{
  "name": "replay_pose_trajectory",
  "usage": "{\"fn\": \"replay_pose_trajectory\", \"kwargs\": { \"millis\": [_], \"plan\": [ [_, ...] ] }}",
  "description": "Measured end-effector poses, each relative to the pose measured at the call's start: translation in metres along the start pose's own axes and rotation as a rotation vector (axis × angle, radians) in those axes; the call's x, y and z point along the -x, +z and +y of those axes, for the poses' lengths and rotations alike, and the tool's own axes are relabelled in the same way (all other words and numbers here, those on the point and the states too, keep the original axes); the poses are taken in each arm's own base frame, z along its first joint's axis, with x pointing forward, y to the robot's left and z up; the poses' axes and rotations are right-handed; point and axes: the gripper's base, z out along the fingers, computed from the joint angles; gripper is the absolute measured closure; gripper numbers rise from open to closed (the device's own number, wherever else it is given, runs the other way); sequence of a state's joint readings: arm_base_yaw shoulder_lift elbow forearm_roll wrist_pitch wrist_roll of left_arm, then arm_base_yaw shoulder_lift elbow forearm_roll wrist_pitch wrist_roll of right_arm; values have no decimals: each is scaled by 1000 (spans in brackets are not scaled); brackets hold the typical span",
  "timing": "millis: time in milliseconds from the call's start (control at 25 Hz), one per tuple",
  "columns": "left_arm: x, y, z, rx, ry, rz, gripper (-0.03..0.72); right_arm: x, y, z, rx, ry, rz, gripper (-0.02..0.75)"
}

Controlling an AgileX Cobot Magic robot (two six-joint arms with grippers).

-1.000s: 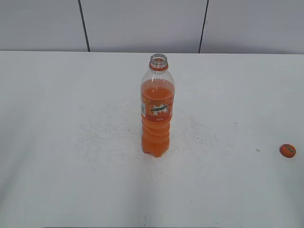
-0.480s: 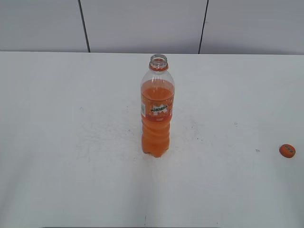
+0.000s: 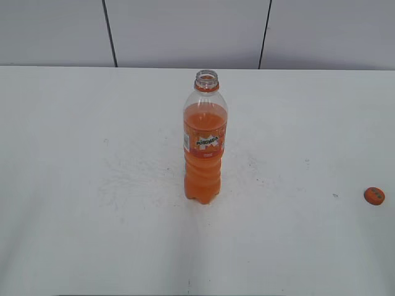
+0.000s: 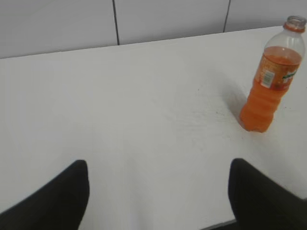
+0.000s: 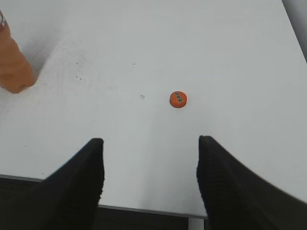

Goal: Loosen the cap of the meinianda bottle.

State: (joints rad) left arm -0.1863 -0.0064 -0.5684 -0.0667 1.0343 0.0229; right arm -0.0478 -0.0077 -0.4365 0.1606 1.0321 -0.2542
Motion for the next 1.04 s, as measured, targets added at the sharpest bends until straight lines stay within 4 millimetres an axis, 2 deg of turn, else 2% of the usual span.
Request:
{"fn": "replay_pose_trajectory", "kwargs": {
  "millis": [360, 1040],
  "plan": [
    [0, 0, 1, 170, -30, -3, 145, 0, 0, -1, -8, -5, 2, 277],
    [0, 0, 3, 186, -21, -1, 146, -1, 0, -5, -52, -42, 10, 277]
  ]
}}
